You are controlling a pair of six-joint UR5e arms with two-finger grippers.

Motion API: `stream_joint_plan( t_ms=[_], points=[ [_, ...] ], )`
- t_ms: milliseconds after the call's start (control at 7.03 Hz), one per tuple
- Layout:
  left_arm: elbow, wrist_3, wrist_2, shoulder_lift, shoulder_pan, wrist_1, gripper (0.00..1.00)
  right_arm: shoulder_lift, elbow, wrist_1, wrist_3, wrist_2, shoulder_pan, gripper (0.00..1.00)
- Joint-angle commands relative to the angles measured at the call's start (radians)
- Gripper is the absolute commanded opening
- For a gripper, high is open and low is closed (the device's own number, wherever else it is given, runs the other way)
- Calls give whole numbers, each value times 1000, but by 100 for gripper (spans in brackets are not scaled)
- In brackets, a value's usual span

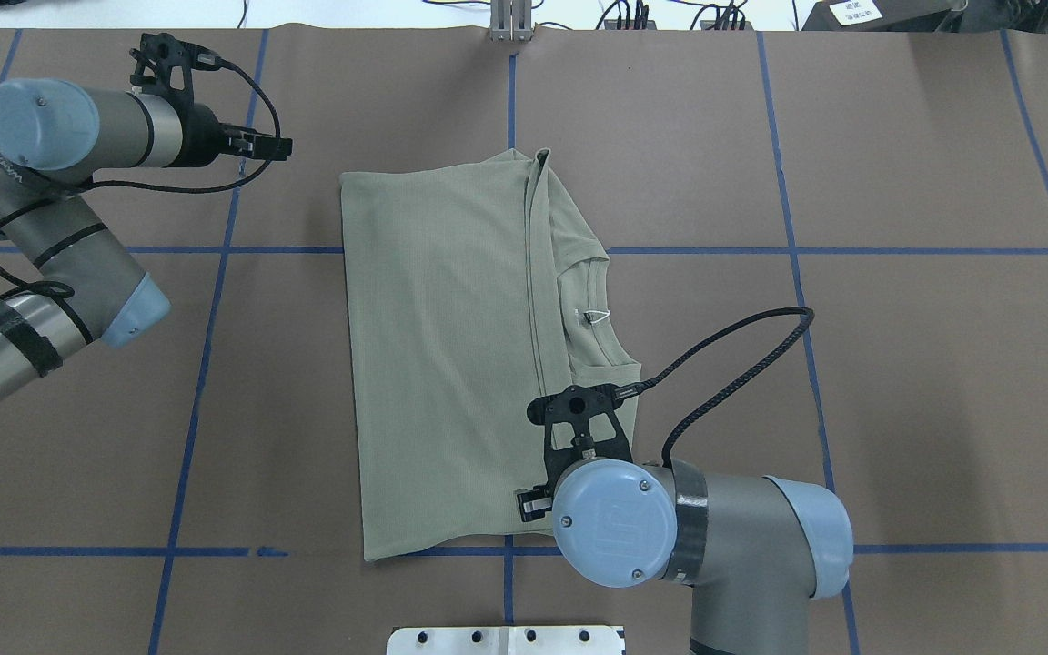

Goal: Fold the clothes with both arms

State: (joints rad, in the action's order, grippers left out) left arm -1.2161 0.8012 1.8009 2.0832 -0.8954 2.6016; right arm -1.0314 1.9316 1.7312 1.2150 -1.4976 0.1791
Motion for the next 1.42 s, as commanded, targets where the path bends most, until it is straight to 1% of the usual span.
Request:
stream_joint_plan(
  t_ms=[0,142,285,569,711,854,996,1281],
  points=[
    [0,1,0,0,1,0,100,46,-98,1,-86,-13,-12,79],
    [-2,1,0,0,4,0,100,47,-95,11,-116,-13,-12,56],
    [0,3,0,0,7,0,100,48,-89,33,-133,-13,-13,46],
    [-2,36,0,0,13,0,100,45,-86,34,-134,-13,-12,33],
    [0,36,0,0,16,0,100,41,-86,34,-135,-12,-12,31],
    [0,36,0,0,18,0,100,42,-86,34,-134,-10,-15,19],
    [0,36,0,0,18,0,100,45,-85,34,-126,-9,-17,0],
    [0,36,0,0,18,0,100,34,-72,34,-124,-10,-9,0]
  ],
)
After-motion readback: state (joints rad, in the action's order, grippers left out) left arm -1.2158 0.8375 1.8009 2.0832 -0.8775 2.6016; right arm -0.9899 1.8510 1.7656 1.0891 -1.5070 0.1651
